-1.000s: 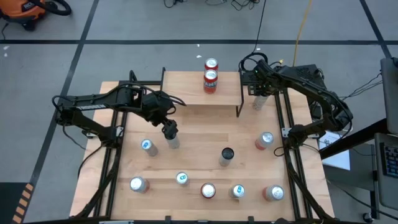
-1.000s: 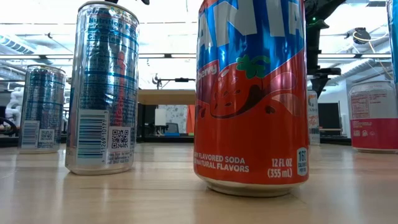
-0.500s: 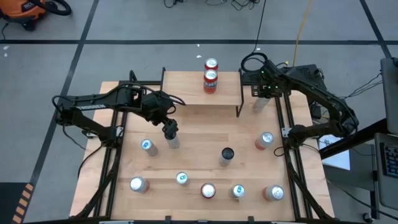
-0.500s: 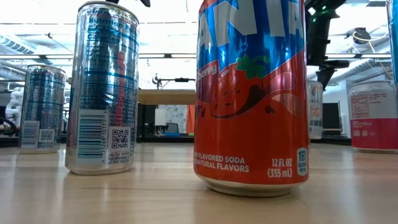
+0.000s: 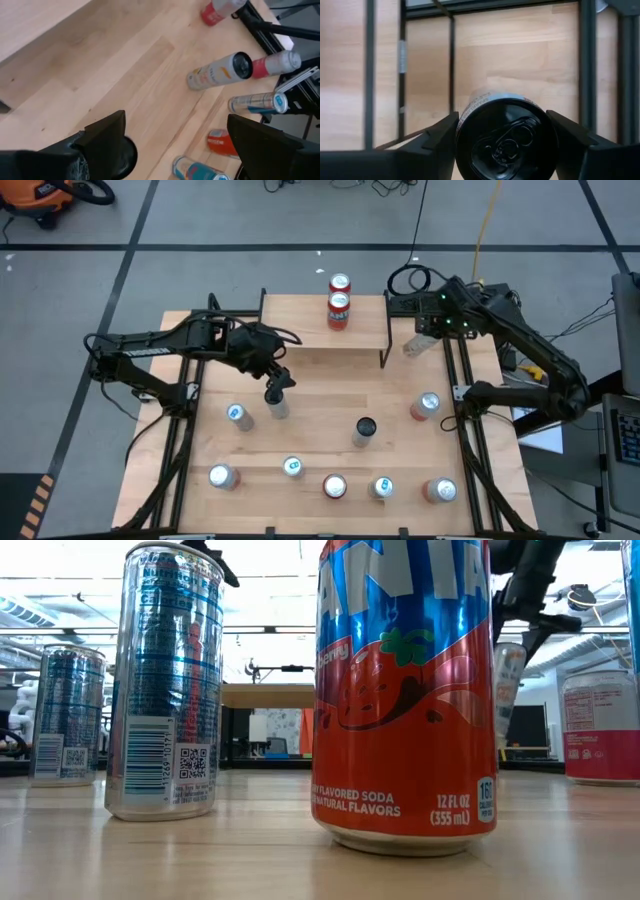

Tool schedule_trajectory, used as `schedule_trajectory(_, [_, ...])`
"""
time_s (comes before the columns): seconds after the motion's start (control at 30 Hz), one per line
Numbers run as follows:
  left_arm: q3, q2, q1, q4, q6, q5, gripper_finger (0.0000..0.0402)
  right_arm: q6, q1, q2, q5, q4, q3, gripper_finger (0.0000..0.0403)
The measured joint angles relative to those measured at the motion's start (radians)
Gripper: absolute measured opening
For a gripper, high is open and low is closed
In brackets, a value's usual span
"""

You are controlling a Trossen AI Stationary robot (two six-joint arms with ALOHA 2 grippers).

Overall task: Place canned beverage on shelf
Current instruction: Put the top right white and yellow soda can on the shelf

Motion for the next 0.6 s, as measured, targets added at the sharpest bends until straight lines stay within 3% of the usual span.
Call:
schedule_trajectory(0.23, [0.000, 0.000, 0.000, 0.034, 0.012, -0.001, 0.0349, 0.034, 0.024, -0.047, -0.123, -0.008, 0.000, 0.0217])
schedule_trajectory(0.6, [0.000, 0.000, 0.000, 0.123, 0.089, -0.009, 0.0349, 0.111, 0.120, -0.115, -0.218, -0.028, 0.000, 0.0217])
